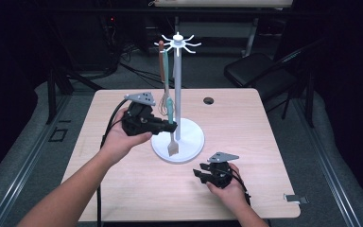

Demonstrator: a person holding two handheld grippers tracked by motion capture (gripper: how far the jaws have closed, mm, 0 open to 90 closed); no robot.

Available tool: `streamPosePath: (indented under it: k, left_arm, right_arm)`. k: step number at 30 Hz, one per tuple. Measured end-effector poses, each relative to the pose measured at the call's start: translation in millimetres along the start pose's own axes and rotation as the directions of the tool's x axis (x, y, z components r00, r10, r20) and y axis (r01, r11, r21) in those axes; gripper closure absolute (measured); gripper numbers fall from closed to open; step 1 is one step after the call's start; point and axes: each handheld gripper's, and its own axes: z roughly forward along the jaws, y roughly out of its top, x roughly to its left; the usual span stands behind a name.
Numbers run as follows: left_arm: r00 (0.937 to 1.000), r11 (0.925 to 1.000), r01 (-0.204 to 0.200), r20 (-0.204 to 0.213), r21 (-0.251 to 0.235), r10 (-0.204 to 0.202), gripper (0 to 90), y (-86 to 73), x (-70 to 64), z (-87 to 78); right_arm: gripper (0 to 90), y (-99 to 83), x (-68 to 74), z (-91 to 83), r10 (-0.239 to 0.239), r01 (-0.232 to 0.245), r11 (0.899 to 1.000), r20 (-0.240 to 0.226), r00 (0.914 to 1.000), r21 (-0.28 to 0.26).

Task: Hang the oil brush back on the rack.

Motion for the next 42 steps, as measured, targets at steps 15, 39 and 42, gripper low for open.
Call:
streamPosePath:
  k: [15, 39, 42]
  left_arm:
    - [0.9997, 0.9997, -0.020, 0.015, -0.012, 0.020, 84.7, 67.5, 19.9, -5.6]
    - [0.9976, 0.9964, 0.067, -0.009, -0.051, -0.068, 84.5, 81.3, 42.4, -4.7]
    - [0.9975, 0.9966, 0.063, -0.028, -0.053, -0.065, 84.0, 81.3, 41.0, -4.8]
  right_arm:
    - [59.0, -0.7, -1.6, 0.2, 0.015, -0.015, 1.000, -0.004, 0.9999, -0.007]
    - [58.9, -0.6, -1.3, 0.2, 0.010, -0.010, 1.000, -0.017, 0.9998, -0.014]
    - [58.9, -0.6, -1.4, 0.3, 0.009, -0.009, 1.000, -0.018, 0.9998, -0.016]
